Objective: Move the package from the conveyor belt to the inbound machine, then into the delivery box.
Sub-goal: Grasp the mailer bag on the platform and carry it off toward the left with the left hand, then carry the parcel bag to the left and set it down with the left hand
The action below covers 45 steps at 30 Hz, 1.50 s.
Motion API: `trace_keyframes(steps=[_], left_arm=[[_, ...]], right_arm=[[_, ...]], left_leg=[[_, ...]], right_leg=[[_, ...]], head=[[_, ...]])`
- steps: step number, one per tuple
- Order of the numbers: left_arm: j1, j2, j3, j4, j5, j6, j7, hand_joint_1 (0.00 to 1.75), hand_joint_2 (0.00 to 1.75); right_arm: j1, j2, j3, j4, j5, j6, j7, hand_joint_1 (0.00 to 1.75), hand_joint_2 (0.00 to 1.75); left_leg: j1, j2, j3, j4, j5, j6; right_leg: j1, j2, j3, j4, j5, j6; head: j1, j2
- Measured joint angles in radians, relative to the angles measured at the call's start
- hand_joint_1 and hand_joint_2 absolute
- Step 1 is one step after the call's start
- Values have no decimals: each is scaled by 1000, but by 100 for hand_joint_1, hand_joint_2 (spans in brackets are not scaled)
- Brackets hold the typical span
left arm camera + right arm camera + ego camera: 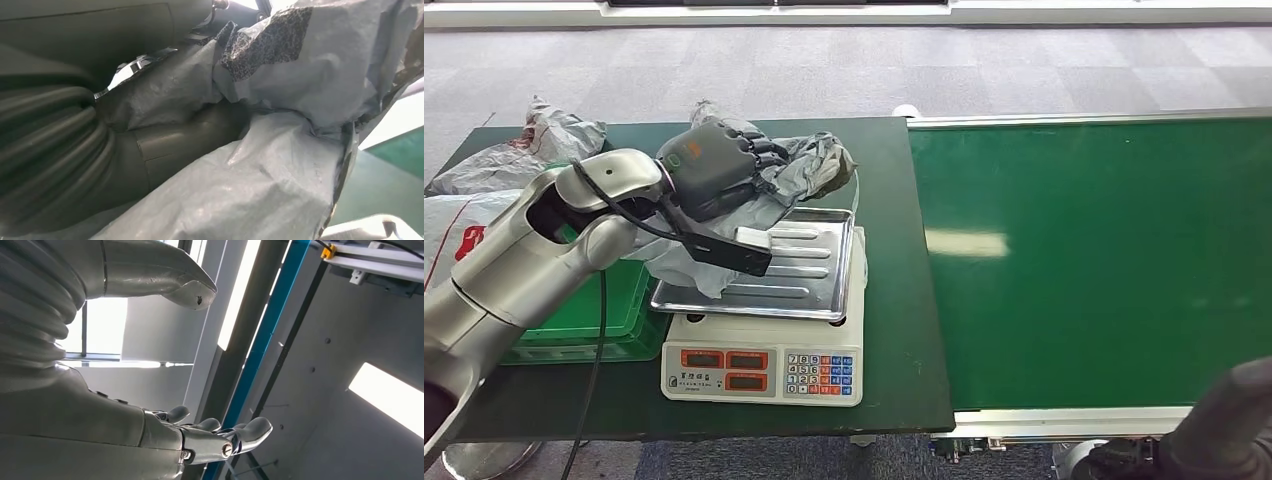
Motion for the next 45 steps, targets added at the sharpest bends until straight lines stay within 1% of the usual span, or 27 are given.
trace_keyframes(steps=[3,7,10,13,16,20,25,28,32,41,45], left_arm=[[-23,3,7,-4,-27,37,20,175,175],[-62,11,39,5,-100,95,37,175,175],[-85,13,65,34,-147,111,34,175,175],[-94,13,81,56,-159,119,29,175,175],[-101,13,89,83,-180,133,45,175,175],[-122,25,114,170,-213,202,69,175,175],[-134,64,179,292,-237,266,72,175,175],[-134,85,209,349,-249,274,73,175,175],[-131,101,231,405,-261,287,73,175,175],[-128,107,243,459,-271,289,73,175,175],[-118,108,254,482,-272,291,86,175,175]], right_arm=[[6,-2,0,0,-6,0,-7,0,175],[24,-3,0,3,-16,0,-39,0,175],[30,-3,0,6,-18,0,-51,0,175],[33,-3,0,8,-19,0,-54,0,175],[34,-3,0,9,-18,0,-54,0,175],[41,-3,-2,9,-16,0,-54,0,175],[49,-5,-10,9,-21,0,-54,0,175],[50,-8,-12,9,-27,0,-54,0,175],[50,-11,-16,9,-32,0,-54,0,175],[50,-15,-16,9,-33,0,-53,0,175],[49,-16,-16,9,-31,0,-54,0,175]], left_leg=[[0,0,0,0,0,0],[0,0,0,0,0,0],[0,0,0,0,0,0],[0,0,0,0,0,0],[0,0,0,0,0,0],[0,2,0,0,0,0],[1,4,0,0,1,-1],[1,4,0,-1,1,-1],[1,3,-1,-1,1,-1],[1,3,-1,0,1,-1],[1,3,-1,-1,1,-1]], right_leg=[[0,0,0,0,0,0],[0,0,-1,0,0,0],[0,0,-1,0,0,0],[0,0,-1,0,0,0],[0,0,0,0,0,0],[0,2,-1,1,1,-1],[1,4,-2,1,1,-1],[1,4,-3,1,1,-1],[1,3,-3,1,1,-1],[1,3,-3,1,1,-1],[1,3,-3,1,1,-1]], head=[[0,0],[0,0],[0,0],[0,0],[0,0],[0,0],[0,0],[0,0],[0,0],[0,0],[0,0]])
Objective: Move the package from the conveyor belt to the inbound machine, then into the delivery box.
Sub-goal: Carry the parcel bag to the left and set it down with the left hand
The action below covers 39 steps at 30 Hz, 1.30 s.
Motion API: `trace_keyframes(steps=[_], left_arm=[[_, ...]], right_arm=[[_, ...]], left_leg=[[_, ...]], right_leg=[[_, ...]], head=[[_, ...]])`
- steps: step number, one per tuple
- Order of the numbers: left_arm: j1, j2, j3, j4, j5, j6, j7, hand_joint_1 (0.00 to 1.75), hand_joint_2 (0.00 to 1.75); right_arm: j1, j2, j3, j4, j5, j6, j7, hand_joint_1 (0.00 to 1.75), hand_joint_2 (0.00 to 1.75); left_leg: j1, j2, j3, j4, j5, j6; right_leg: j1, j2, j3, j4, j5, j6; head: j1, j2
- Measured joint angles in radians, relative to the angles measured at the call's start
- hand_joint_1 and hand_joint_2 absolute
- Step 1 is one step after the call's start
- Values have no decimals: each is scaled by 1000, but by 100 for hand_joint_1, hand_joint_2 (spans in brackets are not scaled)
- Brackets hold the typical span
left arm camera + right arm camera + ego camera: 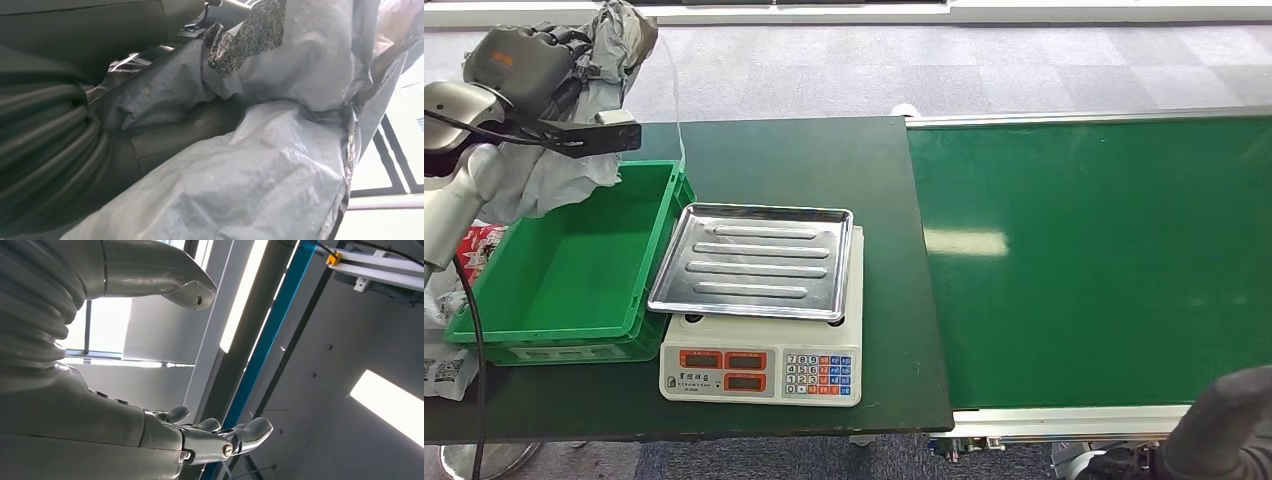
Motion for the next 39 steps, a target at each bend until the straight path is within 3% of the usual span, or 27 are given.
trace_keyframes(steps=[7,13,14,17,18,19,23,28,32,35,39], left_arm=[[89,11,57,127,-10,47,35,175,175],[145,14,105,196,-9,30,-2,175,175],[152,14,111,202,-8,28,-6,151,175],[163,12,121,212,-8,24,-9,22,175],[165,12,125,215,-7,20,-12,2,175],[167,11,129,217,-8,15,-16,0,175],[167,1,135,221,-17,-18,-37,0,0],[152,-30,137,221,-42,-46,-25,0,0],[139,-54,157,212,-22,8,-3,0,0],[139,-78,223,164,68,93,5,0,0],[155,-113,361,-6,180,133,36,0,0]], right_arm=[[-1,-4,-2,0,9,0,0,0,175],[-1,-4,-3,0,23,0,0,0,175],[-1,-4,-3,0,24,0,0,0,175],[-1,-4,-3,0,25,0,0,0,175],[-2,-4,-3,0,25,0,0,0,175],[-4,-4,-3,0,25,0,1,0,175],[-20,-4,-3,-1,37,0,20,0,175],[-14,-4,-3,-10,62,0,23,0,175],[10,0,-3,-23,76,0,4,0,175],[26,9,-3,-30,88,0,0,0,175],[34,21,-3,-32,95,0,0,0,175]], left_leg=[[0,1,0,0,0,0],[0,0,-1,0,0,0],[0,0,-1,0,0,0],[0,0,-1,0,0,0],[0,0,-1,0,0,0],[0,0,-1,0,0,0],[0,0,-1,0,0,0],[0,0,-1,0,0,0],[0,0,-1,1,0,0],[0,0,-2,1,0,0],[0,1,-3,1,0,0]], right_leg=[[0,1,0,0,0,0],[0,0,-1,0,0,0],[0,0,-1,0,0,0],[0,0,-1,0,0,0],[0,0,-2,0,0,0],[0,0,-2,0,0,0],[0,0,-2,0,0,0],[0,0,-2,0,0,0],[0,0,-3,0,0,0],[0,0,-3,0,0,0],[0,2,-4,0,0,0]], head=[[0,0],[0,0],[0,0],[0,0],[0,0],[0,0],[0,0],[0,0],[0,0],[0,0],[0,0]])
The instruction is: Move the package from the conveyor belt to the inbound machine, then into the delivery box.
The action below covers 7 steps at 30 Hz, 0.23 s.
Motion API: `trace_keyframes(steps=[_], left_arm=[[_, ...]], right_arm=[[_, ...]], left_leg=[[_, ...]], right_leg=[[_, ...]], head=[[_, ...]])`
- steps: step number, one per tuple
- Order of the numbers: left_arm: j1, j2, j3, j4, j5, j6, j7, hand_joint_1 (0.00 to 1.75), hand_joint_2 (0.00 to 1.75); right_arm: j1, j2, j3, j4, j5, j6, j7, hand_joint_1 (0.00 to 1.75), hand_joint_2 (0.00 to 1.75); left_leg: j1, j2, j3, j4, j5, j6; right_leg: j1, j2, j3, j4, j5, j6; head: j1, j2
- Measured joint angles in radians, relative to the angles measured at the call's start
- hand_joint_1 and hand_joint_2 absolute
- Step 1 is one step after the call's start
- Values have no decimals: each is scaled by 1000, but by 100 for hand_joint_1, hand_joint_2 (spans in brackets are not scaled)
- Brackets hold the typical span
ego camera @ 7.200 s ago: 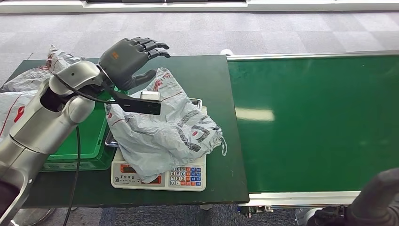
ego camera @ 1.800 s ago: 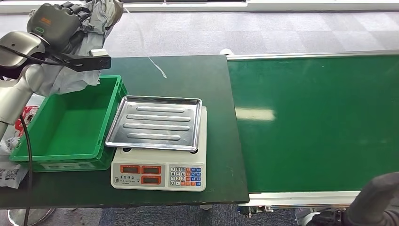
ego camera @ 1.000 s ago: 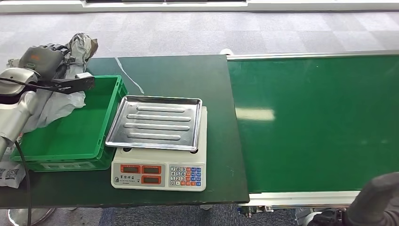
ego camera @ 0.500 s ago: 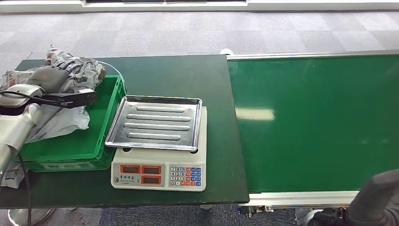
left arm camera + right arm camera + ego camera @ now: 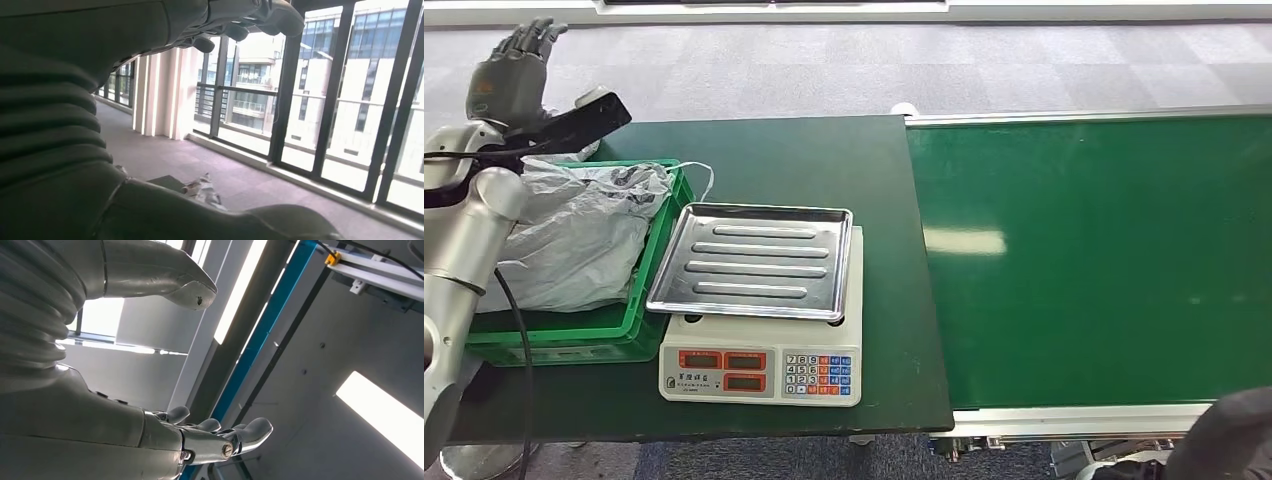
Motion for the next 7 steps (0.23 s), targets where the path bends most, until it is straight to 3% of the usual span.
trace_keyframes(steps=[7], left_arm=[[86,-23,148,-306,216,32,-6,0,0]], right_arm=[[2,10,0,0,-12,0,0,0,175]], left_leg=[[0,1,-1,0,0,0]], right_leg=[[0,1,-1,0,0,0]], head=[[0,0]])
